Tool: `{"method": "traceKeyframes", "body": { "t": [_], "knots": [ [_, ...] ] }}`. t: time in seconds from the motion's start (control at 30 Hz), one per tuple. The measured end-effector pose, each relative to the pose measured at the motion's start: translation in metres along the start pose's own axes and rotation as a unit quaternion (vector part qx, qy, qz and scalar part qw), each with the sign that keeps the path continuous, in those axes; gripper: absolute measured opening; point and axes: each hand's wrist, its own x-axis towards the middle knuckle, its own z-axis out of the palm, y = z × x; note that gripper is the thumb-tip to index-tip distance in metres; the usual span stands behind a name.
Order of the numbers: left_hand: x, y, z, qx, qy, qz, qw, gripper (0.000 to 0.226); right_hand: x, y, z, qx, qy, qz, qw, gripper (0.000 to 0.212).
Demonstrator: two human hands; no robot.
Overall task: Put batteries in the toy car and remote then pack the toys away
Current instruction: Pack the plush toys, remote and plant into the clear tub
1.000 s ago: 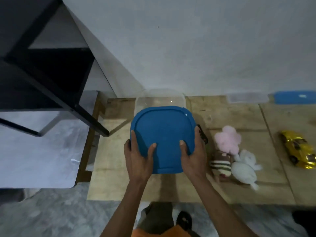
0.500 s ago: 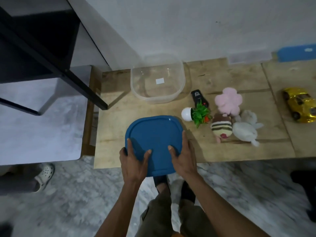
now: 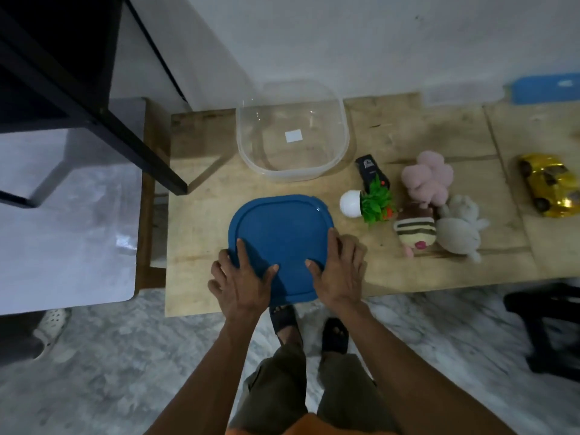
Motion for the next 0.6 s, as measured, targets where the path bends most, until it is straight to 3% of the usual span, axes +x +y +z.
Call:
{"method": "traceKeyframes", "body": {
  "t": [0.2,0.43,0.6],
  "knots": [
    [0.000,0.002,-0.006,0.015,-0.014,0.006,1.000,0.093,-0.001,0.001,-0.024,0.106,0.008,-0.013,0.994,0.069],
    [-0.013,0.064,-0.020,-0.079,0.027,0.116,0.990,0.087,0.020,0.058,-0.090,0.173,0.260,-0.012,0.950,0.054],
    [-0.036,0.154,-0.008,-0.097,0.071,0.232,0.965,0.082,0.058,0.127,-0.132,0.125,0.287,0.024,0.950,0.056]
  ]
}}
